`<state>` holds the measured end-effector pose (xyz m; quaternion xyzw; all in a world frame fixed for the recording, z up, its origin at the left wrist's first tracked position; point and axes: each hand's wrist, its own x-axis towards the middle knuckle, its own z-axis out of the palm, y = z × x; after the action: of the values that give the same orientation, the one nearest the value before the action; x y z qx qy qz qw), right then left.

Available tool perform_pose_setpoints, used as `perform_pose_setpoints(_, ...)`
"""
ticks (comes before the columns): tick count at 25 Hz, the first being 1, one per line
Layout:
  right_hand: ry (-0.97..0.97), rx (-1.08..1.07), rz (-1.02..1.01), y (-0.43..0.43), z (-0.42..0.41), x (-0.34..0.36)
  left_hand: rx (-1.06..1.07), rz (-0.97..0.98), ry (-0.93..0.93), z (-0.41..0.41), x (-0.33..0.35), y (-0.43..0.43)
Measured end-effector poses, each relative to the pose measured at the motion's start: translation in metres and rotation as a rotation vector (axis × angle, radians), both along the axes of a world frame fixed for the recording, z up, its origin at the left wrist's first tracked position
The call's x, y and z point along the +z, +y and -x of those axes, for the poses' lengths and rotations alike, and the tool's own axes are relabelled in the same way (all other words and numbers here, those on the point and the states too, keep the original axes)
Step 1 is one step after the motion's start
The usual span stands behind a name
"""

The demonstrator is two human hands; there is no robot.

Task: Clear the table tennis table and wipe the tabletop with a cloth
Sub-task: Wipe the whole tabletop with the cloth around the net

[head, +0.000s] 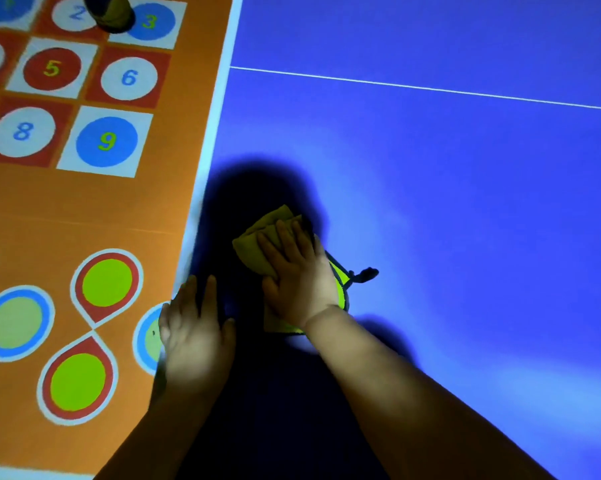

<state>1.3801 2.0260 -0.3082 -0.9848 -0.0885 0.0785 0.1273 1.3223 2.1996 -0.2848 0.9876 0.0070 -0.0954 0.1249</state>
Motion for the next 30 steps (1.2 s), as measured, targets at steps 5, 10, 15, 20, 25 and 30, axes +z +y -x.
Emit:
perform_pose_setpoints(5, 0.042, -0.28, 0.077, -0.148, 0.008, -0.003, -0.182, -0.021, -0.007, -0.02, -0.004, -0.114)
perform_pose_setpoints(10, 0.055, -0.548, 0.091, -0.292, 0.025, -0.005, -0.282, 0.036, -0.079, -0.026, -0.015, -0.224)
perform_pose_setpoints(15, 0.06, -0.851, 0.112, -0.394, 0.036, -0.002, -0.394, 0.062, -0.227, -0.028, -0.018, -0.266)
perform_pose_setpoints(20, 0.124, -1.002, 0.126, -0.368, 0.018, 0.001, -0.316, 0.078, -0.232, -0.045, -0.02, -0.233)
perform_pose_setpoints(25, 0.095, -0.768, 0.184, -0.247, -0.023, -0.004, -0.159, 0.031, -0.171, -0.062, -0.024, -0.143)
perform_pose_setpoints(30, 0.098, -0.501, 0.153, -0.119, -0.056, 0.001, -0.036, 0.007, -0.142, -0.067, -0.019, -0.057)
